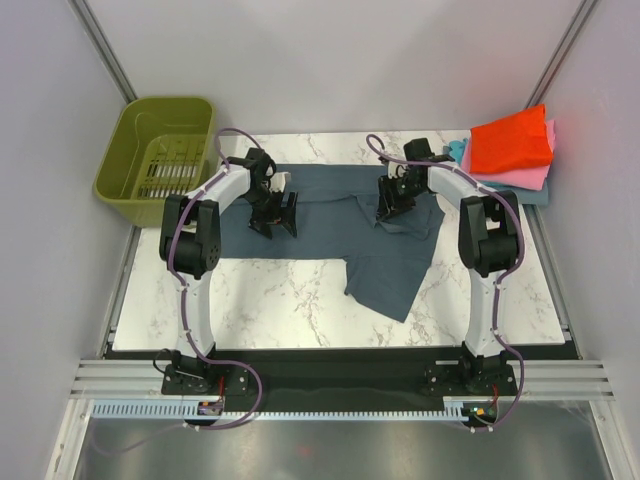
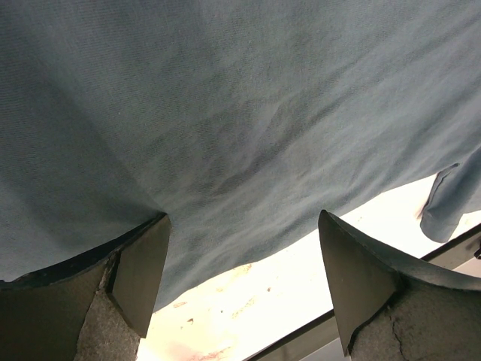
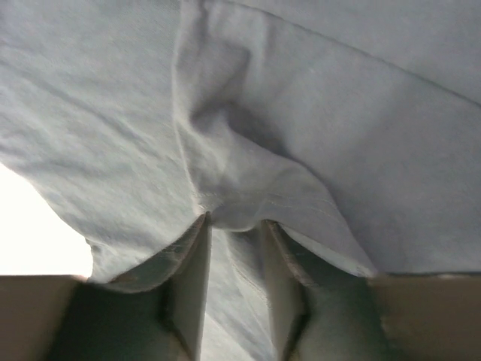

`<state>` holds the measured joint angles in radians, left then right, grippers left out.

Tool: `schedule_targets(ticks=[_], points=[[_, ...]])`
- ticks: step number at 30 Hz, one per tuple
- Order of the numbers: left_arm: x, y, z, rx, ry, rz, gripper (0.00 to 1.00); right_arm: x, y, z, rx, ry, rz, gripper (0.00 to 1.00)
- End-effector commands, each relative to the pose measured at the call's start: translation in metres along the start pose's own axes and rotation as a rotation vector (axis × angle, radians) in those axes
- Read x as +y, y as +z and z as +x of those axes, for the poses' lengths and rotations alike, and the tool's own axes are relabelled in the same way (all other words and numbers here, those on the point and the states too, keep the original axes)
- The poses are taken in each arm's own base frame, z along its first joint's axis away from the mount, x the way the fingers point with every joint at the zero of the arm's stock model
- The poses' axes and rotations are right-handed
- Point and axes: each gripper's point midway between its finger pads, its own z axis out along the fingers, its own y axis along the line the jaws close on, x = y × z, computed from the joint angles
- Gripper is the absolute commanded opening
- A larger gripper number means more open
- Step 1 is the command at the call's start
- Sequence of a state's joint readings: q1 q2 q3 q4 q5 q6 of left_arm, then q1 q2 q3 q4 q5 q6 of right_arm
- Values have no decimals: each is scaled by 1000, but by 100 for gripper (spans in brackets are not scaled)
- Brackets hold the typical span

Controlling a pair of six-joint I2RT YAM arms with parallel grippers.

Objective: Fold and stack the t-shirts
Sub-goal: Fold the tshirt

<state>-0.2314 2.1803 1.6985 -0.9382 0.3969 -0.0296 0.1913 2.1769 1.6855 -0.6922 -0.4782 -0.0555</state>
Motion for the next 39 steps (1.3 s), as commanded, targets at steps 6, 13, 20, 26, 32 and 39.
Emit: schedule_targets(ticks=[6, 13, 20, 26, 32, 39], points=[[3, 13, 1, 16, -18, -10, 88, 13, 2, -17, -45, -30, -34, 15], [2, 12, 1, 13, -14, -11, 88, 23, -11, -22, -72, -40, -44, 0], [1, 9, -2, 4, -8, -12, 88, 65, -22, -11, -67, -57, -123, 0], [0, 6, -4, -6, -4, -13, 88, 105, -16, 20, -11, -39, -194, 0], [-1, 4, -5, -13, 0, -16, 88, 111, -15, 15, -22, -51, -196, 30], [-8, -12, -20, -67, 30, -15, 88, 87, -42, -35, -157, -57, -135, 32]])
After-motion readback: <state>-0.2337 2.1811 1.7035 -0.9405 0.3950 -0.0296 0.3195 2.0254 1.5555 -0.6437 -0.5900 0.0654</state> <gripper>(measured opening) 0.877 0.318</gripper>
